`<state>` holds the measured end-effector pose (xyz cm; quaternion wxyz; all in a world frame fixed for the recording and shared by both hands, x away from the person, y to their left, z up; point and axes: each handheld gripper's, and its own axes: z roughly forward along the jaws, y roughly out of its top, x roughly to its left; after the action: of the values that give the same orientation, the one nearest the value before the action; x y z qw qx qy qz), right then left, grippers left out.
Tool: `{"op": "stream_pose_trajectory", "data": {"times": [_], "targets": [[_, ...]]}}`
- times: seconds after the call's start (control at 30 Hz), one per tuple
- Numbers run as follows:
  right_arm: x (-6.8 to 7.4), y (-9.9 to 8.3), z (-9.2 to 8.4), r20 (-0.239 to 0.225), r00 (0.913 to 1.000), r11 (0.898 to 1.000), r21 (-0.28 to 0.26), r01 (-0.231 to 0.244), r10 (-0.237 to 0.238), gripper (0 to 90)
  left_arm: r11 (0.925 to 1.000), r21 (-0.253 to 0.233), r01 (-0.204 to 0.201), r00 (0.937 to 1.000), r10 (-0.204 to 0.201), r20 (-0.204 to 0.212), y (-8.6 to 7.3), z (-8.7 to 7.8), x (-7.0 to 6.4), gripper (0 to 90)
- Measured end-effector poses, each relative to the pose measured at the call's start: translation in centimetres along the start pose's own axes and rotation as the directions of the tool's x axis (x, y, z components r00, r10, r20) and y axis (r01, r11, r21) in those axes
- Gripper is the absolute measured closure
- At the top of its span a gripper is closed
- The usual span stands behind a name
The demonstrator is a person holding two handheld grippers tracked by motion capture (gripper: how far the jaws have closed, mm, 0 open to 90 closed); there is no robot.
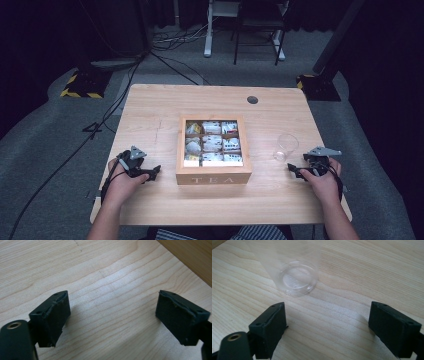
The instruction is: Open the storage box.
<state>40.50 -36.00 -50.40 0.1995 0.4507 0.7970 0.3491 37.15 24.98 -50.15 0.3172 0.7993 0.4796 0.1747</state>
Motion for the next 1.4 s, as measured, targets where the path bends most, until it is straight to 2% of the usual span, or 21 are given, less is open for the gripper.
{"op": "stream_pose_trajectory", "data": {"times": [0.1, 0.2, 0.23, 0.47, 0.7, 0.73, 0.93, 0.97, 1.13, 1.2, 1.27, 1.4], "targets": [[0.0, 0.0, 0.0, -0.001, 1.0000, 1.000, 0.000, 0.001, -0.001, 14.7, 1.0000, 0.009, 0.000, 0.9999, 0.000, -0.011, 0.2, -0.2, 0.0, 26.2], [0.0, 0.0, 0.0, -0.001, 1.0000, 1.000, 0.000, 0.002, -0.002, 14.7, 0.9999, 0.012, -0.007, 0.9997, 0.007, -0.023, 0.6, -0.6, 0.0, 26.9], [0.0, 0.0, 0.0, -0.001, 1.0000, 1.000, 0.000, 0.002, -0.002, 14.7, 0.9999, -0.010, 0.001, 0.9998, -0.001, -0.021, 1.1, -1.0, -0.1, 27.3], [0.0, 0.0, 0.0, -0.001, 1.0000, 1.000, 0.000, 0.002, -0.002, 14.7, 0.9985, -0.055, 0.001, 0.9997, -0.003, -0.024, 2.6, -2.7, -0.7, 28.6], [0.0, 0.0, 0.0, 0.002, 1.0000, 1.000, 0.000, -0.002, 0.002, 14.7, 0.9940, -0.108, -0.019, 0.9998, 0.019, 0.005, 4.1, -4.3, -2.2, 28.7], [0.0, 0.0, 0.0, 0.002, 1.0000, 1.000, 0.000, -0.002, 0.002, 14.7, 0.9923, -0.122, -0.022, 0.9997, 0.023, 0.011, 4.5, -4.7, -2.7, 28.8], [0.0, 0.0, 0.0, 0.002, 1.0000, 1.000, 0.000, -0.002, 0.002, 14.7, 0.9887, -0.146, -0.034, 0.9980, 0.041, 0.047, 5.2, -5.6, -4.0, 28.5], [0.0, 0.0, 0.0, 0.002, 1.0000, 1.000, 0.000, -0.002, 0.002, 14.7, 0.9885, -0.144, -0.046, 0.9966, 0.055, 0.061, 5.4, -5.8, -4.5, 28.4], [0.0, 0.0, 0.0, 0.002, 1.0000, 1.000, 0.001, -0.002, 0.002, 14.7, 0.9875, -0.145, -0.061, 0.9930, 0.075, 0.091, 5.8, -6.2, -5.6, 28.1], [0.0, 0.0, 0.0, 0.002, 1.0000, 1.000, 0.000, -0.002, 0.002, 14.7, 0.9869, -0.144, -0.072, 0.9878, 0.090, 0.127, 6.0, -6.4, -6.5, 27.7], [0.0, 0.0, 0.0, 0.002, 1.0000, 1.000, 0.000, -0.002, 0.002, 14.7, 0.9872, -0.142, -0.072, 0.9859, 0.092, 0.139, 6.1, -6.5, -6.8, 27.5], [0.0, 0.0, 0.0, 0.001, 1.0000, 1.000, 0.000, -0.002, 0.002, 14.7, 0.9872, -0.120, -0.104, 0.9757, 0.125, 0.180, 6.2, -6.2, -8.0, 25.8]]}}
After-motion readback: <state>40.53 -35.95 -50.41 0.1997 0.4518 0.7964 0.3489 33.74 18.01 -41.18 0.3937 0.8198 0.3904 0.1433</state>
